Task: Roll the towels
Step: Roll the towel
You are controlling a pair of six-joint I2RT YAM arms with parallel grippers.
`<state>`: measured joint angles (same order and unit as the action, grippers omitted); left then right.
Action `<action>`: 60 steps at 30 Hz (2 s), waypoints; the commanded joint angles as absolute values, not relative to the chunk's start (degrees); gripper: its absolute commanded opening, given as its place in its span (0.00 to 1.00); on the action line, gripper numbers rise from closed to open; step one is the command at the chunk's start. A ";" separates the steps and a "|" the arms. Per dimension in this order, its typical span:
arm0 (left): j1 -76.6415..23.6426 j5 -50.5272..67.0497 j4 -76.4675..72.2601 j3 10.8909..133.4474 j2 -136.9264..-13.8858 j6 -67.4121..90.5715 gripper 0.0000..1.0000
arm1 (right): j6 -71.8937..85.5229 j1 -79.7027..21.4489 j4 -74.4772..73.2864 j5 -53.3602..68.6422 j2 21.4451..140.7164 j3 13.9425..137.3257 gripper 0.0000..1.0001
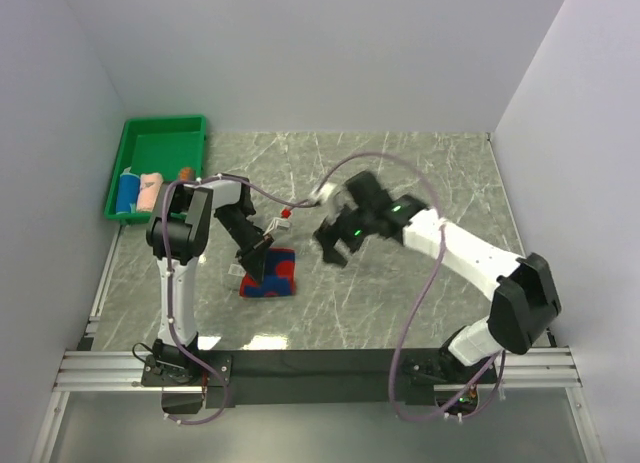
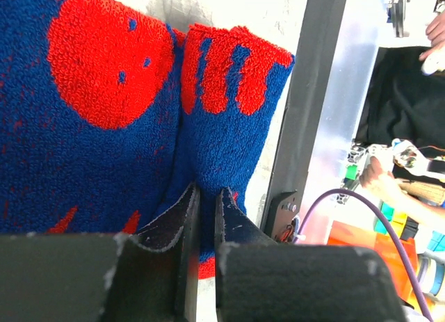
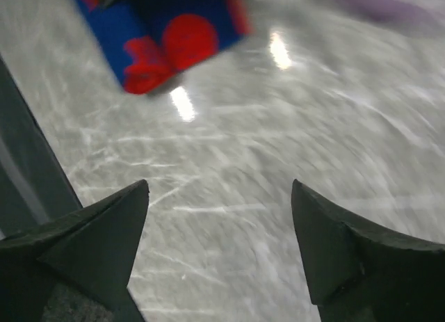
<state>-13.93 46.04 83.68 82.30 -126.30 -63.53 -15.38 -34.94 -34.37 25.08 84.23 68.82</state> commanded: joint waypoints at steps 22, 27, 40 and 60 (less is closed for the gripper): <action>-12.83 40.43 73.12 86.57 -132.54 -65.21 0.02 | -33.31 -64.51 -14.67 8.08 111.51 76.72 0.63; -11.61 42.79 74.00 87.45 -131.84 -65.74 0.09 | -32.70 -64.07 -19.76 12.73 114.43 77.52 0.07; 1.73 52.64 75.94 87.98 -116.39 -66.19 0.46 | -18.73 -54.24 -41.82 34.79 121.98 87.17 0.00; -4.52 36.05 53.19 47.57 -65.25 -71.45 0.60 | -16.96 -43.42 -62.66 60.81 148.08 108.97 0.00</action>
